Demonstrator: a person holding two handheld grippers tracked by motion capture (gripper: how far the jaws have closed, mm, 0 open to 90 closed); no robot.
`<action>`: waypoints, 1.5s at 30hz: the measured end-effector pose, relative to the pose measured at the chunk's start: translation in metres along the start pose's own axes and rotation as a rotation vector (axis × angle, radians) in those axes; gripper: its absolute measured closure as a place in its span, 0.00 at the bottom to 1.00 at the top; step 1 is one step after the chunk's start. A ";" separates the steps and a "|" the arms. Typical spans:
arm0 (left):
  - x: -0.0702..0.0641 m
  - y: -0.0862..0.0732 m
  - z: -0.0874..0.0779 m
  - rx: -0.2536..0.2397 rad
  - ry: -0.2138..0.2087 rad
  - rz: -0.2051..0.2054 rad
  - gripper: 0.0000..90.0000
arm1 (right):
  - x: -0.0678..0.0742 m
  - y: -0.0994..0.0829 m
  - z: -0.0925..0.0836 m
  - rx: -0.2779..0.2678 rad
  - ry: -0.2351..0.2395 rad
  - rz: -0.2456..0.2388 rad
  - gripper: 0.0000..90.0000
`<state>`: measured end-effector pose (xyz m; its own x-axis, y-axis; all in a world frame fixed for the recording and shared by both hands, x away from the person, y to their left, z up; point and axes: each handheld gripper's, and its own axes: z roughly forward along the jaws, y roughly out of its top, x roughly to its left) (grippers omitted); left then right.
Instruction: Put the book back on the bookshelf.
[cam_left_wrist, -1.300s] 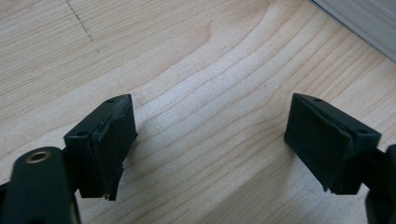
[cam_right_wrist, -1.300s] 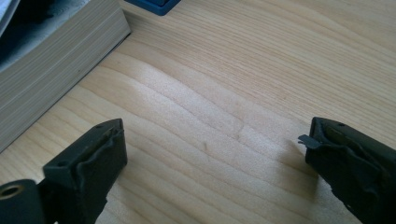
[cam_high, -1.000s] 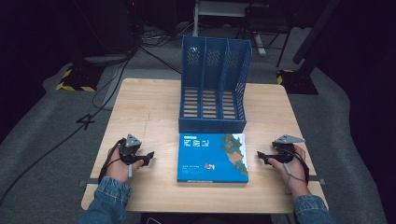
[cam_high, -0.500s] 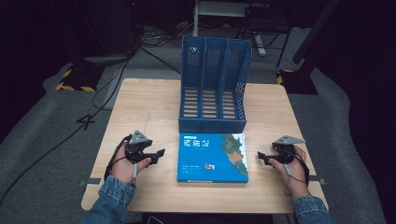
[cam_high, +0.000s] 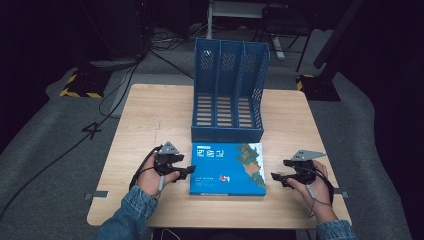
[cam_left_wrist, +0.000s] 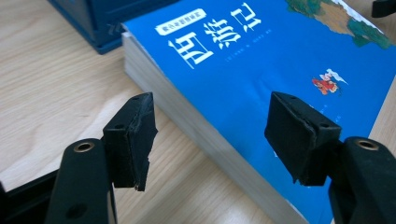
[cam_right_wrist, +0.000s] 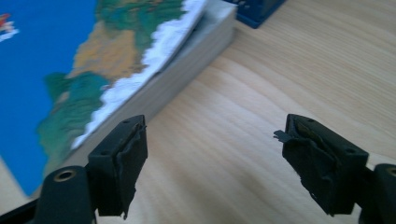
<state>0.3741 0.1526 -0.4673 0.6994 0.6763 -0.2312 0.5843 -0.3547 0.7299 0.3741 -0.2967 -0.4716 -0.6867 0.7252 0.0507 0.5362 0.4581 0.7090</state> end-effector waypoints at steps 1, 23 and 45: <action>0.000 0.000 0.004 0.006 -0.001 0.005 0.37 | 0.004 0.001 -0.001 0.001 0.009 -0.004 0.25; 0.002 -0.007 0.030 0.007 -0.055 -0.048 0.30 | 0.071 0.005 0.023 0.098 0.108 -0.137 0.12; -0.003 -0.009 0.035 -0.015 -0.044 -0.072 0.24 | 0.082 0.000 0.039 0.178 0.075 -0.181 0.00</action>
<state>0.3811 0.1308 -0.4954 0.6733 0.6708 -0.3110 0.6278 -0.2965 0.7197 0.3368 -0.2168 -0.4950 -0.8101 0.5862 -0.0096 0.4744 0.6650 0.5768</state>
